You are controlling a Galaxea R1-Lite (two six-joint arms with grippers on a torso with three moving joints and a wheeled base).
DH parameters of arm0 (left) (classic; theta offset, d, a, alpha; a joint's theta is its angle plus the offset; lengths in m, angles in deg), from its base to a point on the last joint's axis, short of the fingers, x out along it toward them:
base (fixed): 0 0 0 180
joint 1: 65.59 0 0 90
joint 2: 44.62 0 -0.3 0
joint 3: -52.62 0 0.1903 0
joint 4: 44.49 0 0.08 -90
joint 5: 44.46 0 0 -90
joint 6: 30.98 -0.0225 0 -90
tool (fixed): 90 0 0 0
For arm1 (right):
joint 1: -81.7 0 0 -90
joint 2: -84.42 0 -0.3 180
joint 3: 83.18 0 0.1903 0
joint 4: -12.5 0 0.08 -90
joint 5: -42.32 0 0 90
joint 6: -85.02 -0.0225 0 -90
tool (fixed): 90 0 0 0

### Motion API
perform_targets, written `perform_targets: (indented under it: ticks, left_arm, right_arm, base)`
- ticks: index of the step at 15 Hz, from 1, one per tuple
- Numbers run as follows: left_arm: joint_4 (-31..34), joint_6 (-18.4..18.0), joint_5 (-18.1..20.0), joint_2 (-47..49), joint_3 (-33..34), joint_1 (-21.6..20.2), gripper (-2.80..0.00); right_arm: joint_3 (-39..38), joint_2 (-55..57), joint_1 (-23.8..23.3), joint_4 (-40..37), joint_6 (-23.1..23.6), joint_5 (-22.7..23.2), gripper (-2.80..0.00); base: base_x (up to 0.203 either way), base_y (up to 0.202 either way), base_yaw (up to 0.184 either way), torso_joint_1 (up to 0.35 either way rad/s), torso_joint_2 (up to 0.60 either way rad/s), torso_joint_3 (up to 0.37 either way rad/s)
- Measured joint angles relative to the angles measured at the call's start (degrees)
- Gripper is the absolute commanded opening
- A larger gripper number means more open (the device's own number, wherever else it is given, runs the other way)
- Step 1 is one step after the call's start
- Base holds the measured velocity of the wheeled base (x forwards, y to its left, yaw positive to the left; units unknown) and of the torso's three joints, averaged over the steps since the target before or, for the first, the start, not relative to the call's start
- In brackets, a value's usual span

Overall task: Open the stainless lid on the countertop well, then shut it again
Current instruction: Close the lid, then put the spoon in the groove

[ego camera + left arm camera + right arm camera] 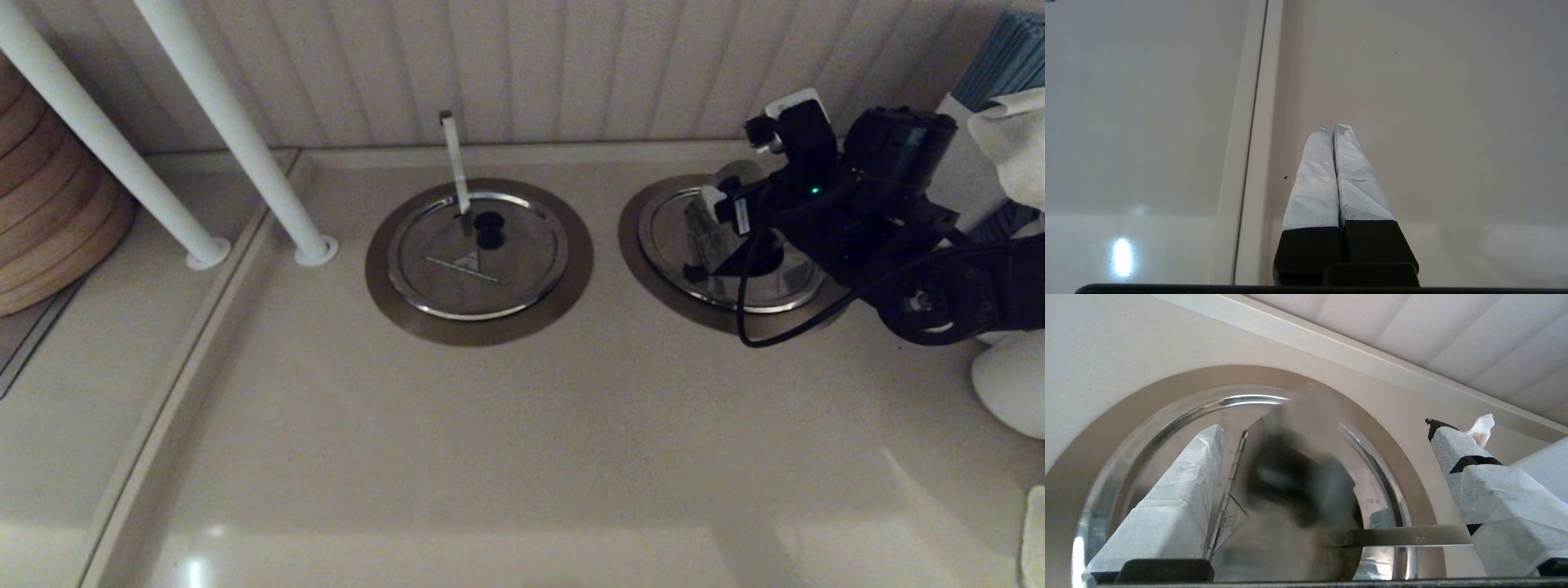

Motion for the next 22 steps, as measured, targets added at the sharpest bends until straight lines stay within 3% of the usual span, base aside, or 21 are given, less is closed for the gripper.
perform_targets:
  ticks: [10, 15, 20, 22]
  left_arm:
    - [0.0, 0.0, 0.0, 0.0, 0.0, 0.0, -2.8]
    - [0.0, 0.0, 0.0, 0.0, 0.0, 0.0, -2.8]
    - [0.0, 0.0, 0.0, 0.0, 0.0, 0.0, -2.8]
    - [0.0, 0.0, 0.0, 0.0, 0.0, 0.0, -2.8]
  right_arm:
    - [4.0, -1.1, -5.3, -1.9, 0.1, -0.1, 0.0]
    - [7.5, -3.8, -2.2, -15.9, -6.2, -8.7, 0.0]
    - [15.1, -5.3, -1.8, -38.8, -17.4, -9.1, 0.0]
    - [17.9, -5.5, -3.5, -48.0, -18.6, -9.1, 0.0]
  base:
    - [0.0, 0.0, 0.0, 0.0, 0.0, 0.0]
    - [0.0, 0.0, 0.0, 0.0, 0.0, 0.0]
    - [0.0, 0.0, 0.0, 0.0, 0.0, 0.0]
    - [0.0, 0.0, 0.0, 0.0, 0.0, 0.0]
